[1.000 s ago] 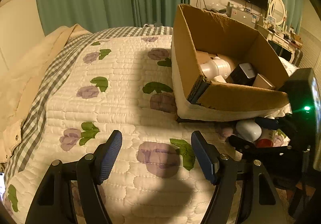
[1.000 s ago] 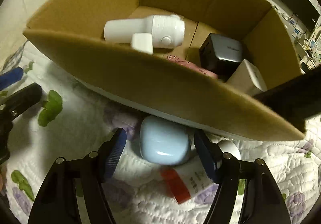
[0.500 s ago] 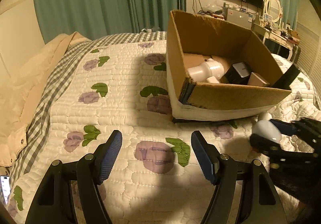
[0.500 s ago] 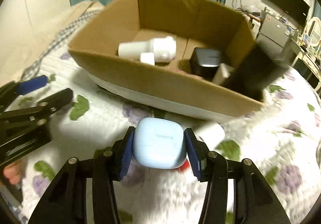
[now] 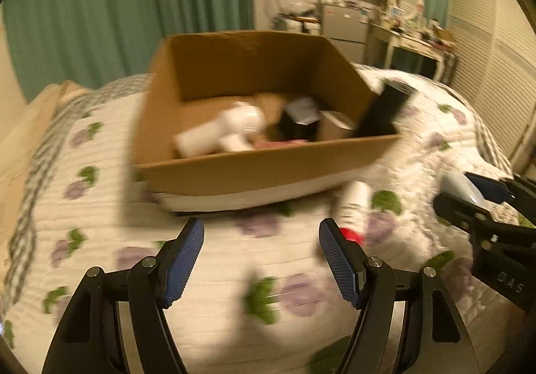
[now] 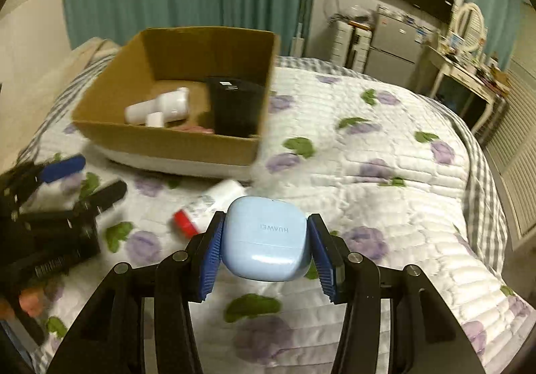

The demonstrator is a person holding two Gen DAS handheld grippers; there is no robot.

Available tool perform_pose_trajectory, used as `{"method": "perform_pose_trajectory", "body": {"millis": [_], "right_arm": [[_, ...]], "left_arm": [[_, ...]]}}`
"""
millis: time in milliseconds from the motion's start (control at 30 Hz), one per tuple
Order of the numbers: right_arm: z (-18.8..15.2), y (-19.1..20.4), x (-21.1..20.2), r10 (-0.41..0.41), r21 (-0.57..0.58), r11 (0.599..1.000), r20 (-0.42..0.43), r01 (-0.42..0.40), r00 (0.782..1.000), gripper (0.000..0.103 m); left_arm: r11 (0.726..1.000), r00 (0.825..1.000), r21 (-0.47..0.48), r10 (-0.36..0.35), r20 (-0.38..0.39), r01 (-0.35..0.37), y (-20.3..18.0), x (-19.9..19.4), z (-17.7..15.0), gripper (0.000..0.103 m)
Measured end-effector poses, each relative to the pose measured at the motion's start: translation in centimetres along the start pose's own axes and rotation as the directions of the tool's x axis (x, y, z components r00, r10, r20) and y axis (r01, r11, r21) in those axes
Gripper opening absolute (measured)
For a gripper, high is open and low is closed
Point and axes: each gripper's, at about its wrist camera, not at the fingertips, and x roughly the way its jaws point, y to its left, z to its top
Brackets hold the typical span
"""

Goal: Organize rigid objects
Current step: 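Grasp the light blue earbud case with the right gripper while the left gripper grasps the red-capped white tube, then release the red-capped tube into the box with the left gripper while the right gripper releases the earbud case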

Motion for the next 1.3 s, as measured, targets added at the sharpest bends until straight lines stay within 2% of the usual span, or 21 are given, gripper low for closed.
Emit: {"method": "perform_pose_trajectory", "body": {"millis": [100, 233, 567, 633, 767, 1000, 1033, 1067, 1200, 1300], "right_arm": [[-0.2, -1.2, 0.6, 0.019, 0.061, 0.998, -0.02, -0.018, 1.0, 0.049], [-0.3, -2.2, 1.2, 0.009, 0.087, 0.996, -0.044, -0.005, 0.999, 0.048], [-0.2, -2.4, 2.0, 0.001, 0.102, 0.995, -0.074, 0.007, 0.997, 0.048], [-0.1, -2.2, 1.9, -0.007, 0.093, 0.996, -0.072, 0.014, 0.997, 0.048], [-0.1, -2.2, 1.7, -0.011, 0.095, 0.995, -0.07, 0.018, 0.997, 0.048], [0.5, -1.7, -0.3, -0.005, 0.081, 0.997, -0.016, 0.006, 1.0, 0.048], [0.8, -1.4, -0.9, -0.004, 0.073, 0.997, 0.001, 0.003, 1.0, 0.048], [1.0, -1.3, -1.5, 0.0, 0.063, 0.998, 0.014, -0.001, 1.0, 0.048], [2.1, -0.4, -4.0, 0.004, 0.019, 1.0, 0.071, -0.005, 0.997, 0.048], [2.5, 0.1, -4.8, 0.009, -0.002, 1.0, 0.085, -0.009, 0.996, 0.048]], "left_arm": [[0.998, 0.998, 0.039, -0.049, -0.035, 0.05, -2.6, 1.7, 0.2, 0.074], [0.994, 0.996, 0.081, -0.065, -0.064, 0.07, -4.7, 3.8, 0.3, 0.074], [0.986, 0.982, 0.06, -0.145, -0.119, 0.153, -6.3, 7.1, 0.9, 0.071], [0.984, 0.98, 0.063, -0.157, -0.125, 0.166, -6.3, 7.1, 0.8, 0.039], [0.982, 0.977, 0.034, -0.179, -0.113, 0.184, -5.6, 6.3, 0.7, 0.037], [0.991, 0.992, 0.037, -0.128, -0.018, 0.129, -4.7, 1.4, 0.9, 0.032], [0.992, 0.992, 0.034, -0.124, -0.011, 0.124, -4.5, 0.7, 0.9, 0.025], [0.992, 0.992, 0.028, -0.124, 0.004, 0.124, -4.1, -0.1, 1.0, 0.001], [0.993, 0.992, 0.012, -0.115, 0.043, 0.115, -3.1, -2.6, 1.6, 0.001], [0.992, 0.991, -0.001, -0.129, 0.04, 0.129, -2.6, -3.5, 1.9, 0.001]]}}
